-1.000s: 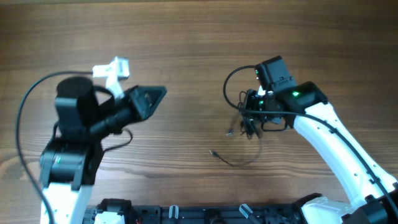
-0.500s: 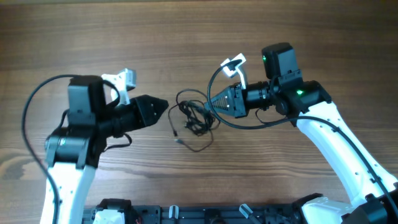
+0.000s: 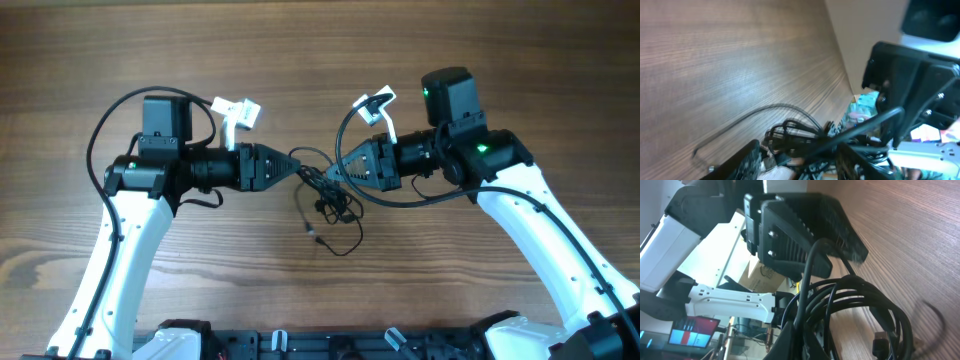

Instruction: Untangle cables

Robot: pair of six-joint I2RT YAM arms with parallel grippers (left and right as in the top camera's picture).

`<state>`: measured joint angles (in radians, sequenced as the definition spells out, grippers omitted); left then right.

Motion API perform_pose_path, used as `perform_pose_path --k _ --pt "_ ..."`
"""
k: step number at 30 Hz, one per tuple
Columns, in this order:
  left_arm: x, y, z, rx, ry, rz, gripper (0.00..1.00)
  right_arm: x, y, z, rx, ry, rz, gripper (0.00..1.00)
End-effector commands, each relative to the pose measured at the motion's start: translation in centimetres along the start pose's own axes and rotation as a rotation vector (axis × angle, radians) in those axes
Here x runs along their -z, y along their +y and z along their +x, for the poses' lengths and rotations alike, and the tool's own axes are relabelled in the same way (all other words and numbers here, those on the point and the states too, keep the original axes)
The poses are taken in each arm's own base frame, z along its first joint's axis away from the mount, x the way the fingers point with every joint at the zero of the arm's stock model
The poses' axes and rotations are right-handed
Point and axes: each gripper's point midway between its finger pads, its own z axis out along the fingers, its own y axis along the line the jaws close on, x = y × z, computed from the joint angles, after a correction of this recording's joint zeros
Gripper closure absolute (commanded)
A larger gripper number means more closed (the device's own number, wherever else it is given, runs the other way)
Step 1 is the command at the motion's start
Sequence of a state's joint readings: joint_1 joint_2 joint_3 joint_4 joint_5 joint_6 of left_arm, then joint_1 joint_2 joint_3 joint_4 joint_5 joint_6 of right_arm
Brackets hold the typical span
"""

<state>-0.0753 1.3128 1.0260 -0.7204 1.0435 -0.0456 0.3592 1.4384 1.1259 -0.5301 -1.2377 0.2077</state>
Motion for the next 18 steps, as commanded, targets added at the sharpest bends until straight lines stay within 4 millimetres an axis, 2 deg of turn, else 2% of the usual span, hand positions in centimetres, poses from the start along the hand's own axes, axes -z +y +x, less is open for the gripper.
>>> perform_pose_path --k 1,6,9,11,12,14,16,18 --pt "0.0 -0.5 -1.3 -0.096 -0.033 0.030 0.50 0.0 1.1 0.0 0.010 0.006 -0.044 0.95" --pt "-1.6 2.0 -1.7 -0.085 -0.033 -0.148 0.51 0.0 1.1 0.0 0.007 0.007 -0.044 0.96" --pt "-3.4 3.5 -2.8 -0.058 -0.065 -0.266 0.55 0.0 1.1 0.0 0.007 0.007 -0.045 0.96" --pt "-3.8 5.2 -4.1 -0.040 -0.128 -0.391 0.56 0.0 1.1 0.1 0.001 0.010 -0.048 0.96" --pt "-3.4 6.2 -4.9 -0.015 -0.176 -0.468 0.56 0.0 1.1 0.2 -0.003 0.011 -0.048 0.96" --pt "-1.1 9.1 -6.3 0.101 -0.313 -0.664 0.54 0.0 1.1 0.2 -0.008 0.013 -0.047 0.96" --pt "2.6 12.1 -7.2 0.192 -0.447 -0.860 0.51 0.0 1.0 0.5 -0.026 0.019 -0.045 0.96" --pt "3.5 12.8 -7.1 0.211 -0.455 -0.889 0.48 0.0 1.0 0.6 -0.031 0.022 -0.043 0.96"
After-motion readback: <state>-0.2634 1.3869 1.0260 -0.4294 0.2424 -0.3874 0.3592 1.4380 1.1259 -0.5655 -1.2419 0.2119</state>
